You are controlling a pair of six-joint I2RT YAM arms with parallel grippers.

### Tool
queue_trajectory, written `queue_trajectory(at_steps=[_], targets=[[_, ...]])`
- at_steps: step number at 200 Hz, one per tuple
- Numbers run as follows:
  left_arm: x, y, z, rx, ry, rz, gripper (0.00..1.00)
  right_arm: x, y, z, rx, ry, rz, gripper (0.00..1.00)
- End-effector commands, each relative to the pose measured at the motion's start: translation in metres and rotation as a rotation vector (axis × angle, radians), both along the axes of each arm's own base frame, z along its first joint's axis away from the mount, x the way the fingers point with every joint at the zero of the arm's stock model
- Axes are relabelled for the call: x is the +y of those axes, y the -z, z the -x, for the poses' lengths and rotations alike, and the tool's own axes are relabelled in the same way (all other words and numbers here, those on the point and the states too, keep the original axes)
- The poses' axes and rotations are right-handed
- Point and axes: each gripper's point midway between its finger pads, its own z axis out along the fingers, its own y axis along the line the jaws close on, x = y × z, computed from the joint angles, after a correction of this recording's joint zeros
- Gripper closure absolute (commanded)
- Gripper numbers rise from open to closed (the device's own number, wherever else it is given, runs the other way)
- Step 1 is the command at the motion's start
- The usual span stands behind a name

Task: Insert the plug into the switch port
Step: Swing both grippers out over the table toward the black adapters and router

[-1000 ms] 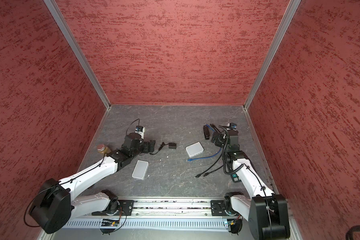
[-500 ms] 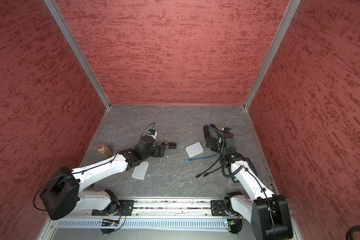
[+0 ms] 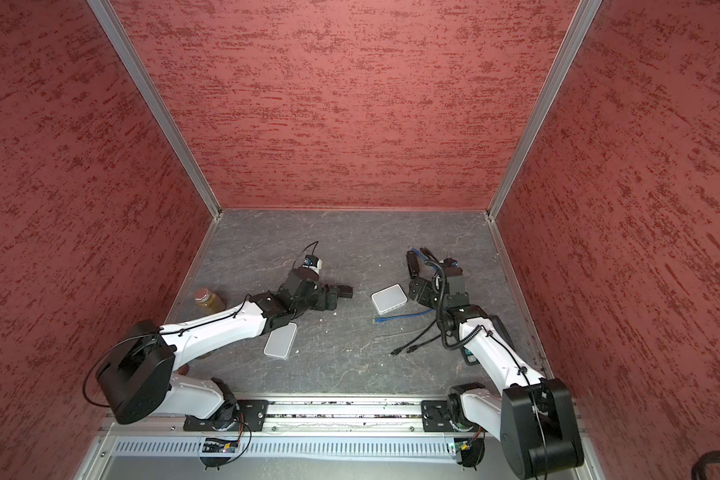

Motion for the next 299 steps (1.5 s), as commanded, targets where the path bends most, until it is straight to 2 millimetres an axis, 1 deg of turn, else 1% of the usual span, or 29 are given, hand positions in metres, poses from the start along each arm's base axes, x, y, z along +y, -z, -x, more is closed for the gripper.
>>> queue_trajectory(at_steps=[1,17,37,81,93,123,132,143,169,192,209,228,240,254,290,299], targets=[[-0.01,-0.013,-0.007,-0.021,-0.008,0.054,0.0,0.005,0.012,0.01,0.049,-0.008,-0.008,0.02],[-0.004,-0.007,-0.006,-0.003,-0.035,0.031,0.0,0.01,0.009,0.011,0.044,-0.021,0.001,0.04],[0.005,0.0,-0.004,0.015,-0.07,0.005,0.0,0.02,0.004,0.011,0.035,-0.052,0.007,0.05],[0.027,0.01,0.005,0.057,-0.12,-0.062,0.0,0.066,-0.011,0.008,0.023,-0.163,-0.033,0.14],[0.032,0.012,0.009,0.066,-0.123,-0.075,0.03,0.08,-0.014,0.007,0.021,-0.193,-0.044,0.16],[0.044,0.021,0.02,0.111,-0.121,-0.11,0.17,0.113,-0.02,0.006,0.015,-0.27,-0.066,0.2],[0.047,0.025,0.024,0.123,-0.101,-0.141,0.18,0.123,-0.021,0.007,0.011,-0.289,-0.078,0.21],[0.054,0.03,0.028,0.14,-0.091,-0.193,0.19,0.132,-0.022,0.007,0.005,-0.311,-0.091,0.22],[0.062,0.036,0.035,0.162,-0.047,-0.281,0.28,0.149,-0.022,0.008,0.008,-0.349,-0.1,0.23],[0.071,0.039,0.035,0.168,-0.048,-0.342,0.31,0.157,-0.021,0.008,0.015,-0.367,-0.098,0.23],[0.072,0.041,0.032,0.17,-0.037,-0.372,0.31,0.161,-0.021,0.008,0.012,-0.378,-0.099,0.23],[0.065,0.043,0.027,0.171,-0.012,-0.379,0.32,0.162,-0.02,0.007,0.012,-0.382,-0.097,0.23],[0.06,0.045,0.024,0.17,0.008,-0.374,0.35,0.162,-0.02,0.007,0.013,-0.384,-0.093,0.23],[0.053,0.047,0.022,0.174,0.035,-0.367,0.35,0.163,-0.019,0.007,0.012,-0.386,-0.089,0.23],[0.044,0.056,0.015,0.2,0.067,-0.35,0.46,0.163,-0.016,0.006,0.012,-0.39,-0.086,0.23],[0.042,0.057,0.012,0.205,0.068,-0.344,0.5,0.164,-0.015,0.005,0.011,-0.392,-0.086,0.23]])
